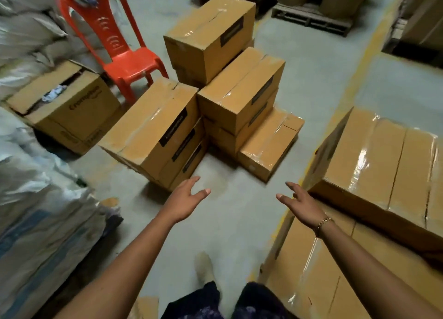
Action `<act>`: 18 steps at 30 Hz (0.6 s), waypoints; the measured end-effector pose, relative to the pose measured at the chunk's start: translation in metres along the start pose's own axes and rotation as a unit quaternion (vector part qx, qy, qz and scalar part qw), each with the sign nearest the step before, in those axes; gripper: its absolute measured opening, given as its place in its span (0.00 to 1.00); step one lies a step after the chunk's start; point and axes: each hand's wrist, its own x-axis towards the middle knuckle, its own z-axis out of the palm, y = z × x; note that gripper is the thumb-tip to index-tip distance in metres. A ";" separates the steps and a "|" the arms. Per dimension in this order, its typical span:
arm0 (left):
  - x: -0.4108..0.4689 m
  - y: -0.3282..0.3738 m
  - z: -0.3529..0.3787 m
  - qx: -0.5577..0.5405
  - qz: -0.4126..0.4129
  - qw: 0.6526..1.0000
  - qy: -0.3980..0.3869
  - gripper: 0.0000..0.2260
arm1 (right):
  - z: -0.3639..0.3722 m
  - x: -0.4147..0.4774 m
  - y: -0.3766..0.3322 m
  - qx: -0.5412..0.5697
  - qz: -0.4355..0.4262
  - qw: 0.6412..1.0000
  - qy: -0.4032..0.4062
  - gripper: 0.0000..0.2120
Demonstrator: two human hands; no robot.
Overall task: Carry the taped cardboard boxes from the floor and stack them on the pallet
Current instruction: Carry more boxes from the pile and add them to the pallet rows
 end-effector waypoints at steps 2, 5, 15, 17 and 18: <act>0.039 0.003 -0.007 0.021 0.010 0.999 -0.036 0.30 | 0.007 0.023 -0.009 0.018 0.025 1.000 0.006 0.33; 0.090 0.015 -0.004 0.055 0.014 0.994 -0.090 0.30 | 0.012 0.053 -0.015 0.055 0.060 0.997 0.014 0.34; 0.283 0.073 0.063 0.131 0.008 0.970 -0.206 0.29 | 0.000 0.204 0.026 0.162 0.175 0.971 0.032 0.34; 0.329 0.081 0.084 0.139 -0.002 0.967 -0.214 0.29 | -0.004 0.246 0.044 0.200 0.212 0.956 0.026 0.33; 0.355 0.084 0.096 0.145 -0.003 0.965 -0.217 0.29 | -0.005 0.270 0.054 0.225 0.232 0.946 0.022 0.33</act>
